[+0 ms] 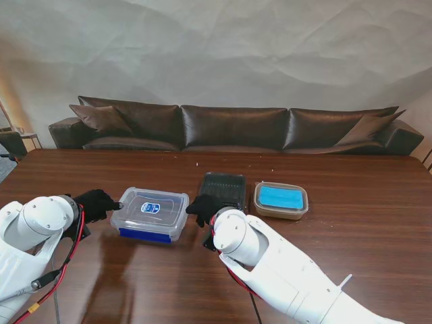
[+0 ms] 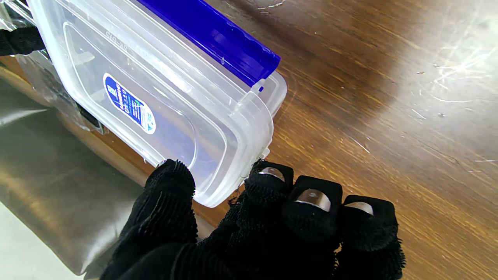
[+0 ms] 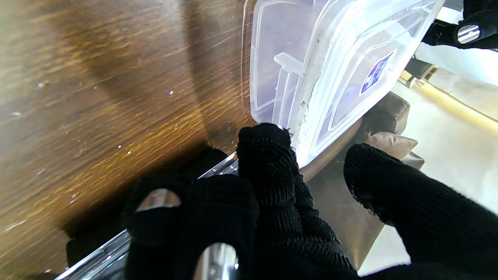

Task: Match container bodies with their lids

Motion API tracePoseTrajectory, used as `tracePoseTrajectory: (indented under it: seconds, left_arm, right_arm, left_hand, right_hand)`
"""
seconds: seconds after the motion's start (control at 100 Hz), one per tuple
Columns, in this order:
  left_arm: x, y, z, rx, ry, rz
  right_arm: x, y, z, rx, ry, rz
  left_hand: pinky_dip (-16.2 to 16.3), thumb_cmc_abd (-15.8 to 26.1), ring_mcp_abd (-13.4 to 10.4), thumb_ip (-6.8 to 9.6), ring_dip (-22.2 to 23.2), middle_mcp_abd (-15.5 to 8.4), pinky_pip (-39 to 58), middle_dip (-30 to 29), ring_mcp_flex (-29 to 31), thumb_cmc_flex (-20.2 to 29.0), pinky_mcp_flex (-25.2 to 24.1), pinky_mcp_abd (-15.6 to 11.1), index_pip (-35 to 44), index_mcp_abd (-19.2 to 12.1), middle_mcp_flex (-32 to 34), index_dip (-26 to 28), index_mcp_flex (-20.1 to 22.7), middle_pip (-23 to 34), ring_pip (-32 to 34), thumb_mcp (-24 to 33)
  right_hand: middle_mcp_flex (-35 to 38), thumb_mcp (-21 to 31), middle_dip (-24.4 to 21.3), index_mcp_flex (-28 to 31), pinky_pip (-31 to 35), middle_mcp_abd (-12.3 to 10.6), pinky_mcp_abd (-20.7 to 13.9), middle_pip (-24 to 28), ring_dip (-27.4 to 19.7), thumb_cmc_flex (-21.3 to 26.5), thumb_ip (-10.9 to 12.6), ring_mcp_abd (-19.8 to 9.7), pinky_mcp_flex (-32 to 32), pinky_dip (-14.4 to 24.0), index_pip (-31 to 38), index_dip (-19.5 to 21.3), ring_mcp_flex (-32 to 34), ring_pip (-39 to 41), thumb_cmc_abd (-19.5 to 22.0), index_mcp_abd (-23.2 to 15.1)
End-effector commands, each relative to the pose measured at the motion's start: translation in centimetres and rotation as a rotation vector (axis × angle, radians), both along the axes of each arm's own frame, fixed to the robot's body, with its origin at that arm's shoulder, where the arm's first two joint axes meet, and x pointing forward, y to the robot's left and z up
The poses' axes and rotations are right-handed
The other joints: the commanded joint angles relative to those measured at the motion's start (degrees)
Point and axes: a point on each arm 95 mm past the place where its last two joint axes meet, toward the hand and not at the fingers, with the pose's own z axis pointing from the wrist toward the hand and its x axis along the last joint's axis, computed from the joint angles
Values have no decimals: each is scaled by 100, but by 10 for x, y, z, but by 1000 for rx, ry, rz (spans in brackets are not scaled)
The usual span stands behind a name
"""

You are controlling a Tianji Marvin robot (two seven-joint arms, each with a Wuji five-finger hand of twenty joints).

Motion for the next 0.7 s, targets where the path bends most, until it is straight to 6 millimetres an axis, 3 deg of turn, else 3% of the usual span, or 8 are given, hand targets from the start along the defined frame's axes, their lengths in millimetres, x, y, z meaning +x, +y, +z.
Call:
tracePoseTrajectory:
  seconds: [0.0,0.25,0.69]
  left_arm:
    - [-2,0,3,3,7,-12]
    - [-7,5,14,41,-29,-19]
    - [-4,1,17,73,-49,-16]
  right_arm:
    - [-2,4,-1,4,8,13]
    - [-5,5,3,11,-2,21]
    - [-6,-2,9,-63,-12,22]
  left_hand:
    - [-31,79,89,161,-17,93,-72,-108,-125,-127,-121,-39,53,-109,-121,50,0,-154,-41,-93]
    - [-35,144,152,153,-98,496,-81,-1299,-253,-190,-141,-60,288,-522,-513,480,422,-1894,-503,-102]
    - [-13,279,172,144,-130,675,-39,-1784,-230,-258,-78,-53,212,-777,-800,565,439,-2504,-596,-127]
  right_hand:
    - [596,-129,-32,-38,1069,263,96,52,5,-194,133,-774,2244,87,-13,-36,29,457,65,-67]
    - [596,-166,-32,-30,1069,268,96,53,0,-219,120,-755,2244,87,-12,-37,29,454,47,-149]
    - [511,-290,-24,19,999,309,141,39,-36,-269,84,-655,2233,58,4,-31,25,442,28,-228]
